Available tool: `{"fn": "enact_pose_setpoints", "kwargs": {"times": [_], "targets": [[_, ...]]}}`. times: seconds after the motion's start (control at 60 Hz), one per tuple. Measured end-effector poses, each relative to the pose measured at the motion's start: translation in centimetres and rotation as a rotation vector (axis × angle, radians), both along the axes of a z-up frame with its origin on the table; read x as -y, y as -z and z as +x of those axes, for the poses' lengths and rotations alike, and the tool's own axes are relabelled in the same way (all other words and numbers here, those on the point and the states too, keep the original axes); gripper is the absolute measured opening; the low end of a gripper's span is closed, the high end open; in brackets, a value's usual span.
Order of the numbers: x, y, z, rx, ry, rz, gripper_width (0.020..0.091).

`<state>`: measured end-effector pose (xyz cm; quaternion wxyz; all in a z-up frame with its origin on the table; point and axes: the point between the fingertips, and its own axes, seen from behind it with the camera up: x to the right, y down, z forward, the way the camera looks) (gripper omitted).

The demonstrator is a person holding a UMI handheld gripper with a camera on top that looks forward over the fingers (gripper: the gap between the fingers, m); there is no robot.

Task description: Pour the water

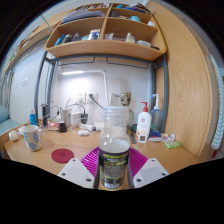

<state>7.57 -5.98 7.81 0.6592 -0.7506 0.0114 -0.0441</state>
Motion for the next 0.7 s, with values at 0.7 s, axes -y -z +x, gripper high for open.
{"fn": "enact_pose_setpoints", "kwargs": {"times": [0.7], "targets": [[-6.5, -4.3, -9.5, 0.728, -0.205, 0.024, 0.0248]]}}
